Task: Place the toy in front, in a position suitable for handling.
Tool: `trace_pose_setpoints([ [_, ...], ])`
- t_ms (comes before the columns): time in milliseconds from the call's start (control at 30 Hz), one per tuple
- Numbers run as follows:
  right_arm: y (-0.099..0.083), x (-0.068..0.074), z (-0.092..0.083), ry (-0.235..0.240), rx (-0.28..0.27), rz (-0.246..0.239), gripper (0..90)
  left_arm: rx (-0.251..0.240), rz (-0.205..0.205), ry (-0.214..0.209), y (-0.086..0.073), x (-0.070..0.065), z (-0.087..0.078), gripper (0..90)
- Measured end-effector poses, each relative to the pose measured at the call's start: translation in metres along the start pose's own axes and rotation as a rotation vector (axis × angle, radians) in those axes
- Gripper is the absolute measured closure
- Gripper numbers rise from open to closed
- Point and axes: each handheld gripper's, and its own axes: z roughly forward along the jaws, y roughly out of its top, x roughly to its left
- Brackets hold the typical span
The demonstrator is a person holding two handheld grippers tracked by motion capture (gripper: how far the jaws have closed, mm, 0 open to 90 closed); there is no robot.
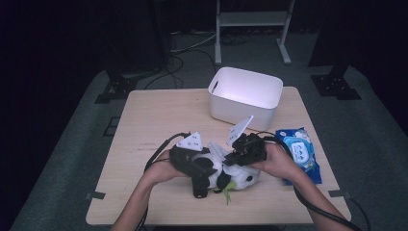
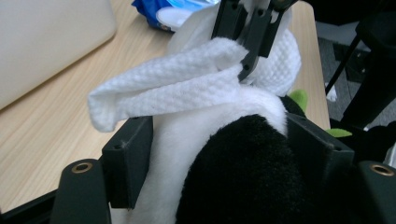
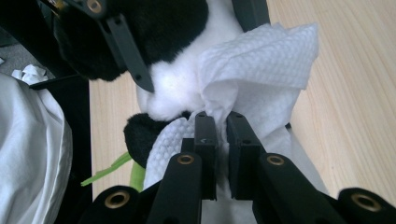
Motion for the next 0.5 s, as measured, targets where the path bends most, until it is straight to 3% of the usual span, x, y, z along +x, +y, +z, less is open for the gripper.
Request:
trace_pose_setpoints([
  [233, -0.007, -0.003, -0.003, -0.008, 0.006, 0.014, 83.2, -0.06, -0.008, -0.005, 0.001, 0.001, -0.009, 26.9],
  [500, -0.013, -0.008, -0.006, -0.02, 0.009, 0.04, 83.2, -0.09, -0.022, -0.004, -0.002, 0.003, -0.02, 26.9],
])
